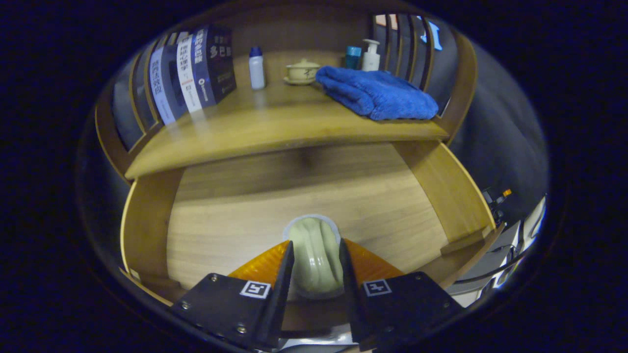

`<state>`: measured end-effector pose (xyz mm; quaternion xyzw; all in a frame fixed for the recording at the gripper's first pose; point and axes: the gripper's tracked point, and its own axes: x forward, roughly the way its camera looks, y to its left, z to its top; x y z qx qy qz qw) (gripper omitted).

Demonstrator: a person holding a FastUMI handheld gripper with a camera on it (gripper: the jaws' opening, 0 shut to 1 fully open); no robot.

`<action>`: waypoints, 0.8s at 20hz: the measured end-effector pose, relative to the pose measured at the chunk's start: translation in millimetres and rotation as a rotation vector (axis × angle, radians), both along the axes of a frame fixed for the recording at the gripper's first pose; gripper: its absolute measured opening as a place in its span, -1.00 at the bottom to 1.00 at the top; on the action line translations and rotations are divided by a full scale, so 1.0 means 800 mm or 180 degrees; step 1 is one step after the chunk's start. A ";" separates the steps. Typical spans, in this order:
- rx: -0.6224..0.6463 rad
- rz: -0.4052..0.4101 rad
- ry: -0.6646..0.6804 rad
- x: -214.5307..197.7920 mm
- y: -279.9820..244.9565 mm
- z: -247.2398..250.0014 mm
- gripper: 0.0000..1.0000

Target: Pull open the drawer, take out the items inside it, and place them on the countertop above the cabinet.

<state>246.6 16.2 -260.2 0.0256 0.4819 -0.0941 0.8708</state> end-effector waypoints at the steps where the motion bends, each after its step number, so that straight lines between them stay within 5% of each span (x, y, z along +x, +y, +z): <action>1: 0.0009 0.0036 -0.0025 0.004 0.002 -0.003 0.08; 5: -0.0048 0.0075 0.0036 0.007 0.002 -0.027 0.07; 7: -0.0014 0.0126 0.0041 0.009 0.005 -0.020 -0.60; 16: -0.0065 -0.0008 -0.0453 0.022 -0.002 0.019 -0.77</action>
